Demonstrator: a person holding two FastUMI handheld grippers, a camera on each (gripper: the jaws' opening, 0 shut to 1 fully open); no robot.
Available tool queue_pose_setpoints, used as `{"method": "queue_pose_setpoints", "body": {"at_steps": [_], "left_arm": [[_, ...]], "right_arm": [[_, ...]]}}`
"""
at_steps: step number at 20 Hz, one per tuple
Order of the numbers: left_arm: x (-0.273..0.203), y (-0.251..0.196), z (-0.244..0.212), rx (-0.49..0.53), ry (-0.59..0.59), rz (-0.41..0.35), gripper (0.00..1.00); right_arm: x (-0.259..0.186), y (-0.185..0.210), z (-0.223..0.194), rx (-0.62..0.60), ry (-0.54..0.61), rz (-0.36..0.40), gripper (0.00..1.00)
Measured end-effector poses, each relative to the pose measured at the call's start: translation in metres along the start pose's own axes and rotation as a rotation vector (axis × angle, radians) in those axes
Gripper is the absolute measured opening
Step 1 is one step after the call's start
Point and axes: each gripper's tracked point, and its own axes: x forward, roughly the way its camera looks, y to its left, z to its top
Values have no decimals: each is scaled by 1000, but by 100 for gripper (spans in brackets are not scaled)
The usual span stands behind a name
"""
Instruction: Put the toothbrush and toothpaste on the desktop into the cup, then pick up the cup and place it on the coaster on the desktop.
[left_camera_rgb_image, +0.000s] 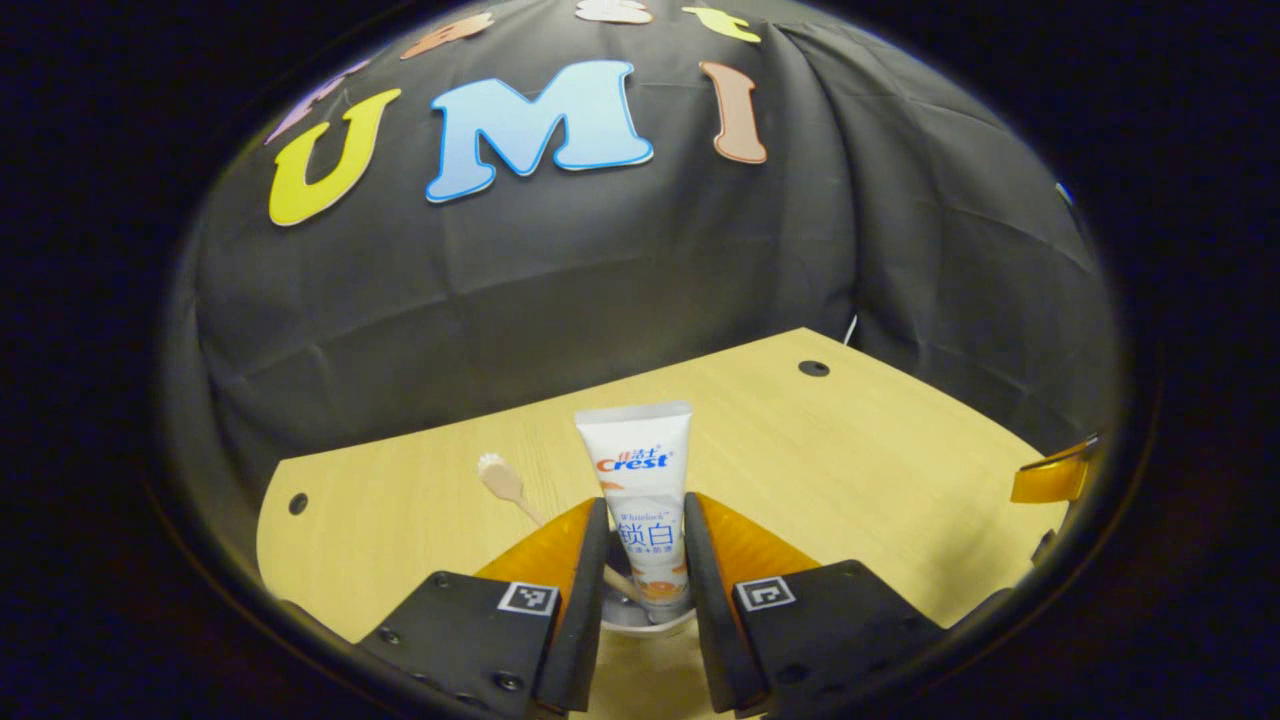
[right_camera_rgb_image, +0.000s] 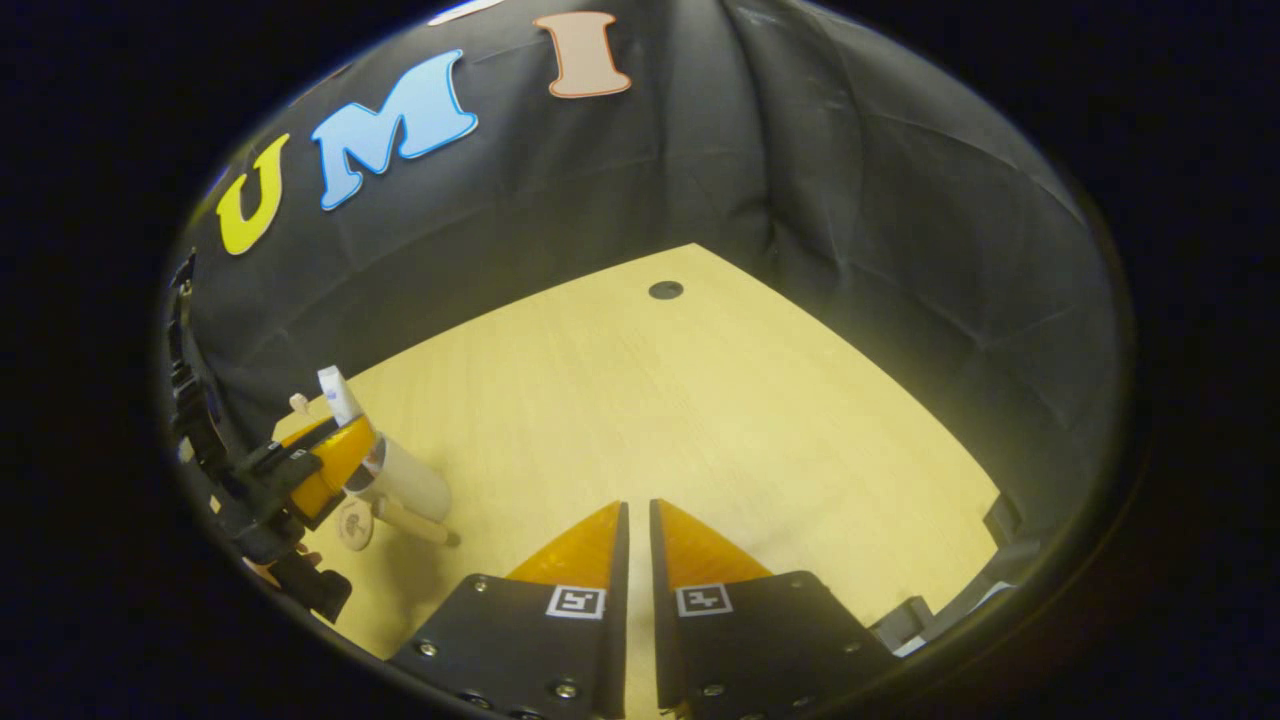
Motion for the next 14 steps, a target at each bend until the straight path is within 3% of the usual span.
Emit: {"method": "queue_pose_setpoints", "body": {"at_steps": [2,3,4,8,10,13,14], "left_arm": [[-9,2,8,13,-21,15,45],[-15,3,11,22,-27,25,55],[-22,2,14,28,-32,26,50],[-58,2,22,5,-55,28,50],[-78,8,18,-16,-55,39,50],[-106,27,8,-46,-47,76,50],[-113,35,1,-57,-40,87,50]], "right_arm": [[-2,10,1,0,-2,23,12],[-4,16,1,-2,-4,40,12],[-4,25,3,-6,-3,62,12],[-7,66,3,-51,15,168,12],[-7,83,4,-98,22,205,17],[-7,109,6,-168,35,266,17],[-5,120,6,-183,43,296,22]]}}
